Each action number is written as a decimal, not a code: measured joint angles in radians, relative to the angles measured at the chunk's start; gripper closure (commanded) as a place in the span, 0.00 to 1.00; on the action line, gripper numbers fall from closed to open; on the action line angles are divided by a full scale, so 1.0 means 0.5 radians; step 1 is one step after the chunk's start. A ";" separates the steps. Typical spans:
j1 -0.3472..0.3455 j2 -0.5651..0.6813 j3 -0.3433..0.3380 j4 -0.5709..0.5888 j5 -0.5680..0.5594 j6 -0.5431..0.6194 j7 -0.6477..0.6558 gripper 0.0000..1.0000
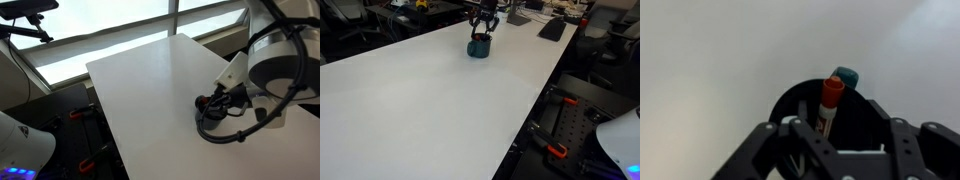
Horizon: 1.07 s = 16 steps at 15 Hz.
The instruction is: Remove the marker from the cup and put it on the table
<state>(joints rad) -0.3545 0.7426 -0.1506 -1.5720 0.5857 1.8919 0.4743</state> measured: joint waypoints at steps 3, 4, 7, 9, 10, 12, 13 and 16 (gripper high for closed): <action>0.011 -0.017 0.016 -0.055 0.102 0.000 0.000 0.62; 0.018 -0.026 0.017 -0.071 0.127 0.000 0.000 0.74; 0.030 -0.044 0.017 -0.108 0.162 0.000 0.000 0.96; 0.030 -0.056 0.016 -0.125 0.174 0.000 0.000 0.97; 0.030 -0.059 0.014 -0.133 0.175 0.000 0.000 0.95; 0.030 -0.062 0.009 -0.143 0.176 0.000 0.000 0.95; 0.030 -0.063 0.006 -0.146 0.176 0.000 0.000 0.95; 0.032 -0.079 -0.005 -0.148 0.176 -0.002 0.001 0.95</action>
<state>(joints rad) -0.3385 0.7028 -0.1529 -1.6459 0.6738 1.8909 0.4747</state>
